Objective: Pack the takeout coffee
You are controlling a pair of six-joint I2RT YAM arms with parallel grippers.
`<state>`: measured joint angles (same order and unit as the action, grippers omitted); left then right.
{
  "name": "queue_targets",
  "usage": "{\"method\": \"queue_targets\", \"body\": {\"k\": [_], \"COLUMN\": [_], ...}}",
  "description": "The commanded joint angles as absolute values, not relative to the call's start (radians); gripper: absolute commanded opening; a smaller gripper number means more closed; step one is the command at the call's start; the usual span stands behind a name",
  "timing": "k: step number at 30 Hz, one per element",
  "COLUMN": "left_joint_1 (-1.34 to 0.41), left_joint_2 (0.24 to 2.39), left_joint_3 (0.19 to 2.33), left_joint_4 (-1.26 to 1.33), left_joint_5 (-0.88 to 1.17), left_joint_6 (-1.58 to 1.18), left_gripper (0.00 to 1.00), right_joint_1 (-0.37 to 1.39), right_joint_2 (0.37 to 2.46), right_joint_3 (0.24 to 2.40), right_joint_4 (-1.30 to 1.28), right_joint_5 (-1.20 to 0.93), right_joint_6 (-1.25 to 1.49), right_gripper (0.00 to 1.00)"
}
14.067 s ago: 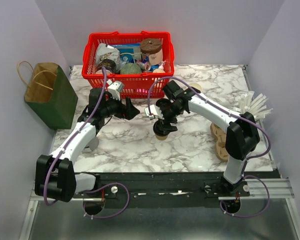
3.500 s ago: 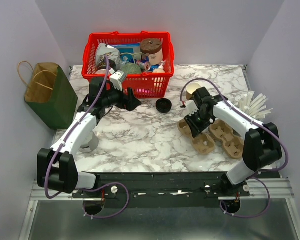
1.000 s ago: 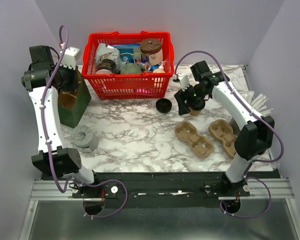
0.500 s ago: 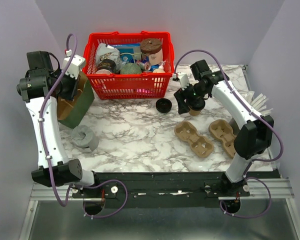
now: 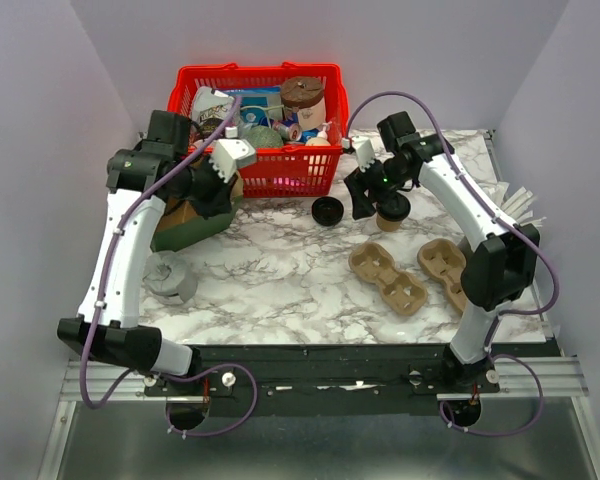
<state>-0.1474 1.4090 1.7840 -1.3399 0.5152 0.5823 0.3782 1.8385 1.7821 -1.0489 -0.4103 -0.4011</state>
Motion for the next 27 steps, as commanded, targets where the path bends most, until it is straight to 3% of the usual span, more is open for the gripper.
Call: {"method": "queue_targets", "body": {"k": [1,6,12,20,21,27], "left_joint_1": [-0.247,-0.258,-0.252,-0.232,-0.229,-0.225], "left_joint_2": [1.443,1.433,1.307,1.226,1.214,1.183], "left_joint_3": [1.831,1.965,1.902,1.611,1.592,1.52], "left_joint_4": [-1.439,-1.414,-1.316,-1.201,-1.172,-1.106], "left_joint_5": [0.564,0.626,0.451,0.284,0.275,0.271], "left_joint_6": [0.578,0.581,0.666,0.664,0.663,0.681], "left_gripper": [0.29,0.48,0.68,0.68,0.68,0.67], "right_joint_1": [0.382,0.38,0.38,0.408,0.434,0.492], "right_joint_2": [1.853,1.832,1.818,1.875,1.875,1.801], "right_joint_3": [1.819,1.801,1.773,1.897,1.911,1.832], "right_joint_4": [-1.057,-1.049,-1.048,-1.12,-1.124,-0.922], "right_joint_5": [-0.434,-0.411,-0.408,-0.682,-0.715,-0.773], "right_joint_6": [-0.399,-0.41,-0.419,-0.452,-0.49,-0.543], "right_gripper": [0.77,0.77,0.77,0.79,0.86,0.89]}}
